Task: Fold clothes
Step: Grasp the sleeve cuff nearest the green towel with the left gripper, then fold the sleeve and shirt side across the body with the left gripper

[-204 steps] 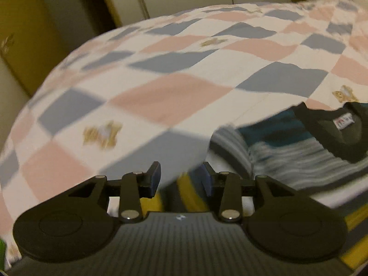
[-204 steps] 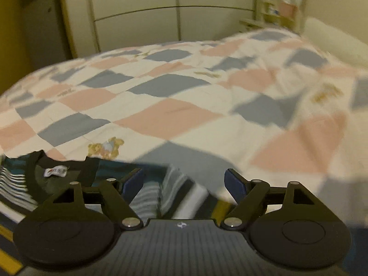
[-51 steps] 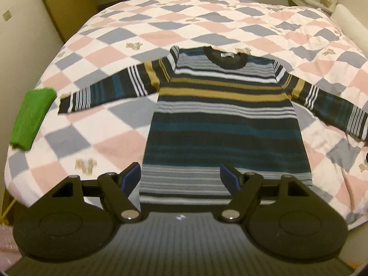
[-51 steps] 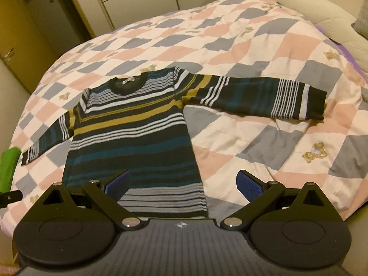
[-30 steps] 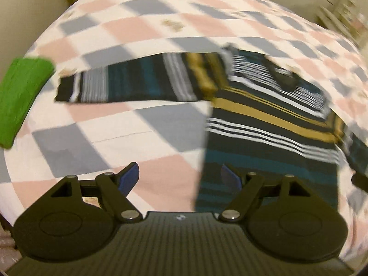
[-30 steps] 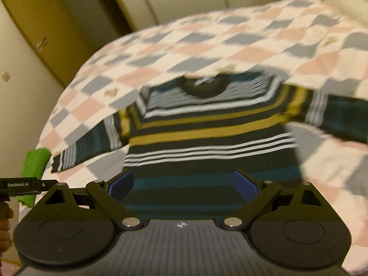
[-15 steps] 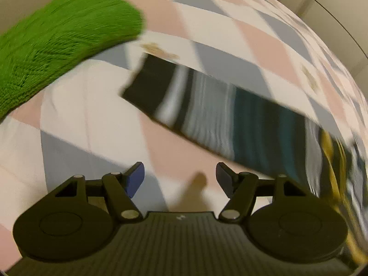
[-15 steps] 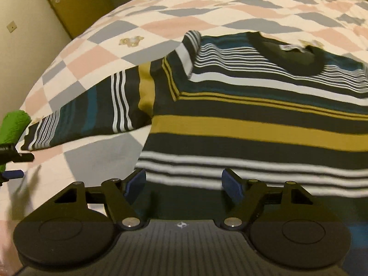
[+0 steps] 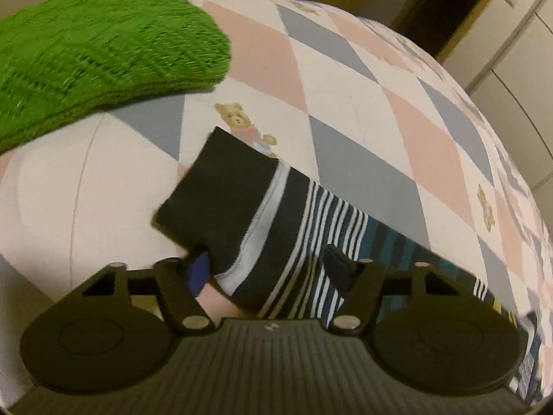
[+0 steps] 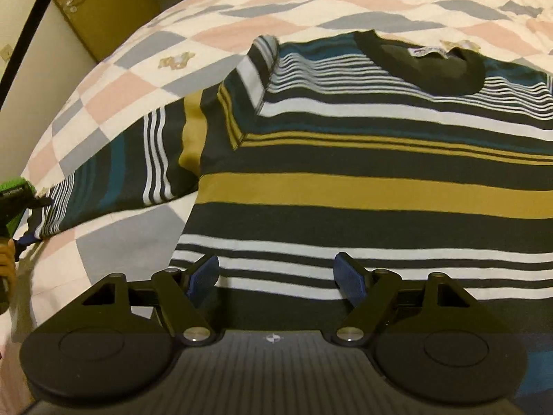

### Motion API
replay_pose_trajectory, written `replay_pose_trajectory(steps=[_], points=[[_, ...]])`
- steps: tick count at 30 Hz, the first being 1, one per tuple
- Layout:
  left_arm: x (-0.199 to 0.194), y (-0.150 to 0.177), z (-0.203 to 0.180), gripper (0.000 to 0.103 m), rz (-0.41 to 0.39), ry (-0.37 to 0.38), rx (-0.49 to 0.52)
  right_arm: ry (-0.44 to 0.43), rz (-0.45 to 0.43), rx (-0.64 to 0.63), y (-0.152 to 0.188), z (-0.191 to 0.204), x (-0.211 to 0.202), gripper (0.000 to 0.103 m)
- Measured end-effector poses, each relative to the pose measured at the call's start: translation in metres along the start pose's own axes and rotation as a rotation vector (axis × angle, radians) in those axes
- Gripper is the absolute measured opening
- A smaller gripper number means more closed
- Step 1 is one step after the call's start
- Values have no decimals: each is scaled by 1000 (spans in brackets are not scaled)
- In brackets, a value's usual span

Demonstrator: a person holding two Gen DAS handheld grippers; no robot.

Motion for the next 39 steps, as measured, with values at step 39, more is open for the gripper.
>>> replay_pose_trajectory(steps=[39], points=[[-125,336,-303,32,268,480,913,-349,7,642,-2,-227,-43,47]])
Point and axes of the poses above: each gripper's, at about its wrist camera, not at the fingertips, and x roughly the way its jaws point, z to its left, y to its underside, the point moved 9 cm from there along x, roughly the way its jaws point, and after that the axes turned 3 degrees about -z, right-handed, at the moved point
